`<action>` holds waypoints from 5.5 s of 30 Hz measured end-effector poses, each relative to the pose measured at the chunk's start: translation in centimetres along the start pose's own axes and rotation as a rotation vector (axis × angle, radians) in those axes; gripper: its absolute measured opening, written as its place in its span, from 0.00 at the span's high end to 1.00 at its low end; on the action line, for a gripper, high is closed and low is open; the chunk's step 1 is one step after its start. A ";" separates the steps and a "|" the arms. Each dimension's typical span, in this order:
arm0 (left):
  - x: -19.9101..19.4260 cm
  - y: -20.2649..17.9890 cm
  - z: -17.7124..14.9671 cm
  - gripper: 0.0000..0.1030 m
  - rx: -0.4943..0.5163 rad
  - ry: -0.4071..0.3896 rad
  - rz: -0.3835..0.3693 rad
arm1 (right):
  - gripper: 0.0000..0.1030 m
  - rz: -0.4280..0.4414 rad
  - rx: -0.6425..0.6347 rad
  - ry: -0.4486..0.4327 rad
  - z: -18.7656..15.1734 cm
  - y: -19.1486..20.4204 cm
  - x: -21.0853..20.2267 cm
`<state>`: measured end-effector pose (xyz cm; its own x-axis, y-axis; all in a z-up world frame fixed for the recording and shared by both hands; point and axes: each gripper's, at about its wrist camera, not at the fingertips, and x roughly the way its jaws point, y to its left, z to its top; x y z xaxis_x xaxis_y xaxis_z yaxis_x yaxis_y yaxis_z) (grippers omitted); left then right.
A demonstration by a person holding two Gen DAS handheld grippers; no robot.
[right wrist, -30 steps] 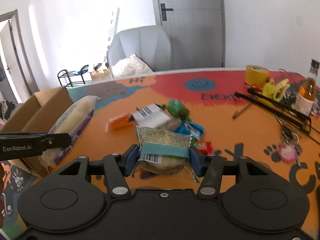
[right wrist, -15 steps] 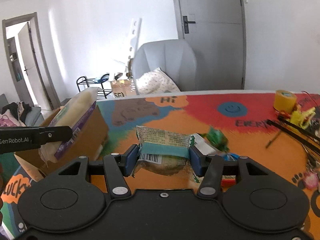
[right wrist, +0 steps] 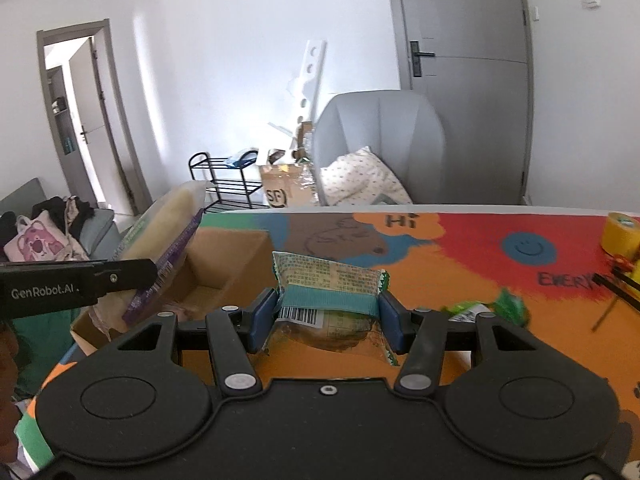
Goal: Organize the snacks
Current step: 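Carry both packets over the cardboard box and open both tools to drop them, then withdraw both tools from the box back toward the snack pile, then grasp the blue-green candy with right tool while left tool approaches the snack pile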
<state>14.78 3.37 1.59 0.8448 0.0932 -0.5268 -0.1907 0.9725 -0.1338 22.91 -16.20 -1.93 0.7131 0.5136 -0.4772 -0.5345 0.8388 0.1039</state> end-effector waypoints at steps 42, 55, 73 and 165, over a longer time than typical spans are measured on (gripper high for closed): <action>-2.5 8.8 -1.0 0.15 -0.147 -0.013 0.183 | 0.30 0.163 0.059 0.054 1.1 4.4 1.9; -1.2 4.6 -1.8 0.07 -0.081 0.008 0.077 | 0.11 0.067 0.130 0.044 -1.0 -0.2 -1.0; -0.5 -2.0 -3.6 0.06 -0.008 0.041 -0.070 | 0.06 -0.033 0.191 0.055 -4.1 -6.4 -5.2; 17.2 -18.0 -3.6 0.17 -0.052 0.238 -0.116 | 0.70 -0.297 0.292 0.184 -10.7 -20.8 -3.7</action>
<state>30.95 -13.26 -8.07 0.7226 -0.0767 -0.6869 -0.1300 0.9610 -0.2441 26.56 -37.46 -11.68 0.7098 0.2249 -0.6675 -0.1502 0.9742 0.1686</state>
